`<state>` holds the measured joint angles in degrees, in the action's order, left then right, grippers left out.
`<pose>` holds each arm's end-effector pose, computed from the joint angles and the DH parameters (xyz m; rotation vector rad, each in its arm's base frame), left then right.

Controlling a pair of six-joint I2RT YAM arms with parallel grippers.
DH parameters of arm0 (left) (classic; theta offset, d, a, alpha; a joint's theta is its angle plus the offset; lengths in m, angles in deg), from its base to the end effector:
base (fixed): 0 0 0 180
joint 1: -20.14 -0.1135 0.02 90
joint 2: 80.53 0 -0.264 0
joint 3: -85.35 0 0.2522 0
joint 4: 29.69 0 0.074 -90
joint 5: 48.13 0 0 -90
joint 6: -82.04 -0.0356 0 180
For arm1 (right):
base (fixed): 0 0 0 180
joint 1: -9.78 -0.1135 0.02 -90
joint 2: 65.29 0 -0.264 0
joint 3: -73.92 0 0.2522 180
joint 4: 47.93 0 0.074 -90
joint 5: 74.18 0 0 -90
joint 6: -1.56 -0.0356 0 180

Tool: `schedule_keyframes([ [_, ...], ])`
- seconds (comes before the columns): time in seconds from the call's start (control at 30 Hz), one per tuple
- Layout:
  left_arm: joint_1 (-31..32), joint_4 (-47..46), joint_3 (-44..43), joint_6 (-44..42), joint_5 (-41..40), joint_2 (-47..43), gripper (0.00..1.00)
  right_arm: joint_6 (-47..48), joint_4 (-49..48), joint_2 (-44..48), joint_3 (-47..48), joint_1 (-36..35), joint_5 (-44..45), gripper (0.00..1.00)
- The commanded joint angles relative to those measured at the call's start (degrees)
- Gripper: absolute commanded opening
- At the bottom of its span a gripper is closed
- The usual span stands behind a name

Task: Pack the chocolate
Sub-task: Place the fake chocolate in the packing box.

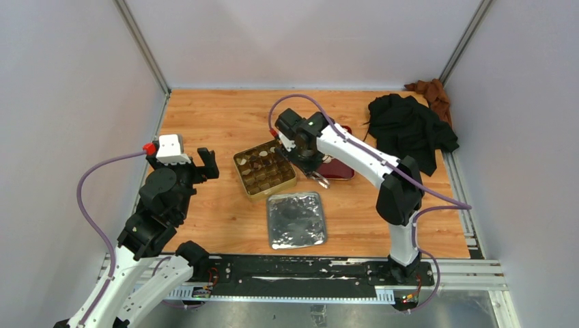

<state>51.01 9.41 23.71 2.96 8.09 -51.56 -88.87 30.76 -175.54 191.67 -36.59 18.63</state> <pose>0.0997 -0.0365 0.3659 -0.1510 1.6575 -0.0563 0.2750 0.2860 0.2904 -1.0894 2.5995 0.1220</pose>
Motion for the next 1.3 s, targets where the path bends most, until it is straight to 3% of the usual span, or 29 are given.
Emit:
schedule_keyframes([
  [0.0, -0.1, -1.37, 0.59, -0.02, -0.54, -0.25, 1.0, -0.61, 2.13, -2.27, 4.25, -2.86, -1.33, 0.2],
  [0.67, -0.07, -1.31, 0.59, -0.02, -0.85, -0.41, 1.0, -0.07, 2.2, -12.77, 16.45, -8.97, -4.41, 0.2],
  [1.27, -0.11, -1.28, 0.59, -0.02, -0.91, -0.54, 1.0, 0.12, 1.7, -17.14, 19.41, -10.85, -6.06, 0.22],
])
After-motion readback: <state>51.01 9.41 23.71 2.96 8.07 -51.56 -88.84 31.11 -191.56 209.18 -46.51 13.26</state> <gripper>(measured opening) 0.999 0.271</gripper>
